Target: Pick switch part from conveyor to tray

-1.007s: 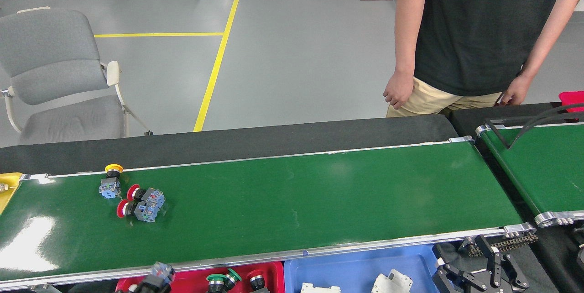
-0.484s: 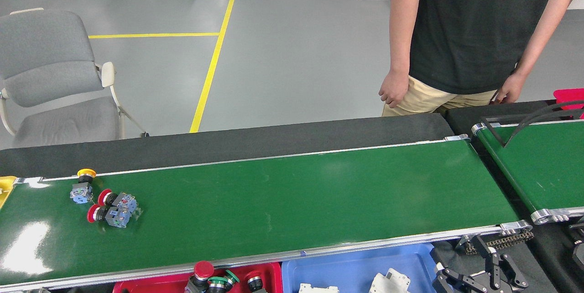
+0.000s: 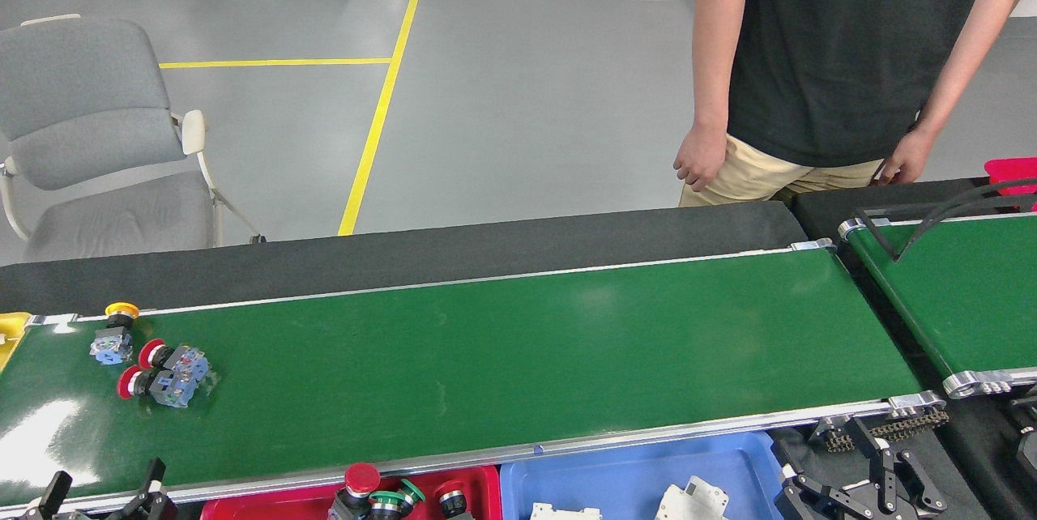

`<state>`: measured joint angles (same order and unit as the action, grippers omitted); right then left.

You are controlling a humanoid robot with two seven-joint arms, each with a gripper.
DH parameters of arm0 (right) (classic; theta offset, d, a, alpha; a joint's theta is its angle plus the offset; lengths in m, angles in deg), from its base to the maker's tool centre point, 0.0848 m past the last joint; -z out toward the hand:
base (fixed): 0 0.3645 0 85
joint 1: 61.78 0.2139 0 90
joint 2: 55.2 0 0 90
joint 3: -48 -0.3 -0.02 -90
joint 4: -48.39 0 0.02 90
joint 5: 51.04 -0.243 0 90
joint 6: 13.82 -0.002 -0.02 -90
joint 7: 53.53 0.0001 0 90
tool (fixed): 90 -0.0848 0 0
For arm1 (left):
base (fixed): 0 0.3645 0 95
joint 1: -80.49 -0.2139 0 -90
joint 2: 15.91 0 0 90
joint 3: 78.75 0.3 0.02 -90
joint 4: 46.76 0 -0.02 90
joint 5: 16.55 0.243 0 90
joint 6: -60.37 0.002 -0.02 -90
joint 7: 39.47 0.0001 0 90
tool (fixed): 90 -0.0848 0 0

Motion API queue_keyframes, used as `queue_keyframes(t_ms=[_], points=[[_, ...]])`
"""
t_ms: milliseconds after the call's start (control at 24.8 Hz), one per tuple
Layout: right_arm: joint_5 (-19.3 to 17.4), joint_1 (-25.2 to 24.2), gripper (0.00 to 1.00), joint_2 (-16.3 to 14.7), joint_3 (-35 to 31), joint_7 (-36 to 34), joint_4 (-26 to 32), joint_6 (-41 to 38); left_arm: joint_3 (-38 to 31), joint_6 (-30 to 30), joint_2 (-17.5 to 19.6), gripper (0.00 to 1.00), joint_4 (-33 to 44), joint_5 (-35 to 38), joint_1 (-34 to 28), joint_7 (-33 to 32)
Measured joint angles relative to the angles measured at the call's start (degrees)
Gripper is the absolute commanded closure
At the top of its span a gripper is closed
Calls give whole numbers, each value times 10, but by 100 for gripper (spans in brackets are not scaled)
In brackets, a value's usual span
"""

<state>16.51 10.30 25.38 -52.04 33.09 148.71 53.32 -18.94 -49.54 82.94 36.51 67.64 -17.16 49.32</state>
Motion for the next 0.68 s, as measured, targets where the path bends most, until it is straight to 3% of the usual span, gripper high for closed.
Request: queue_keyframes(t_ms=[201,524,685], points=[[-3,1,0,0,0,1,0,-7,0,3,25,0,-81,1,55,-3],[-3,0,0,0,0,2,-2,-19,0,5,31,0,-127,1,91,-4],[-3,-1,0,0,1,3,-5,-22,2,24,62,0,-197,1,140,-5]])
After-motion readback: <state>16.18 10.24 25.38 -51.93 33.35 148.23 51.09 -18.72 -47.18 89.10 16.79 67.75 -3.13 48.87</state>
